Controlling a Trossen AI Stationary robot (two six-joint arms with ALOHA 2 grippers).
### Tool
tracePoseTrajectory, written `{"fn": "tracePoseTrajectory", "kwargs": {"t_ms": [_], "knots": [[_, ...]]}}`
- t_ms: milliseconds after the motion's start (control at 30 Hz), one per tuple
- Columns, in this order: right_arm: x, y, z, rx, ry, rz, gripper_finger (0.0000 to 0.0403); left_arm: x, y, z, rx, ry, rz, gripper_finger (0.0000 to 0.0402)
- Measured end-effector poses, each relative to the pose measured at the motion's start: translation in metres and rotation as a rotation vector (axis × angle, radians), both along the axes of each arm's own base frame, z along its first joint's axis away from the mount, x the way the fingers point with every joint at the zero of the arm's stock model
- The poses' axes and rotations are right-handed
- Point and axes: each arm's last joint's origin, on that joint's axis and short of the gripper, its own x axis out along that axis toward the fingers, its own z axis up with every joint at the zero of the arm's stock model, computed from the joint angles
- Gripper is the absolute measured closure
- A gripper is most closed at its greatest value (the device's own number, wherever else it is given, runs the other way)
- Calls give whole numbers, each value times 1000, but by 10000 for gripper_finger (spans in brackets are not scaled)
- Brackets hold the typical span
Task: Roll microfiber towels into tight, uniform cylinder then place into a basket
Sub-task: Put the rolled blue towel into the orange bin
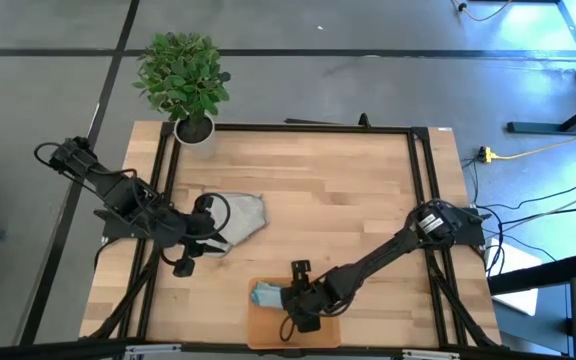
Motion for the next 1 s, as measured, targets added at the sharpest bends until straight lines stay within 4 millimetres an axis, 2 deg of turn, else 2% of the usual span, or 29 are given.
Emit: {"fn": "tracePoseTrajectory", "kwargs": {"t_ms": [500, 767, 1000], "knots": [[11, -14, -16, 5, 35, -31, 352, 0, 0, 0, -3, -2, 1, 312], [15, -22, -17, 118, 98, 1, 321, 0, 0, 0, -3, -2, 1, 312], [17, -24, -17, 128, 100, -1, 281, 0, 0, 0, -3, -2, 1, 312]]}}
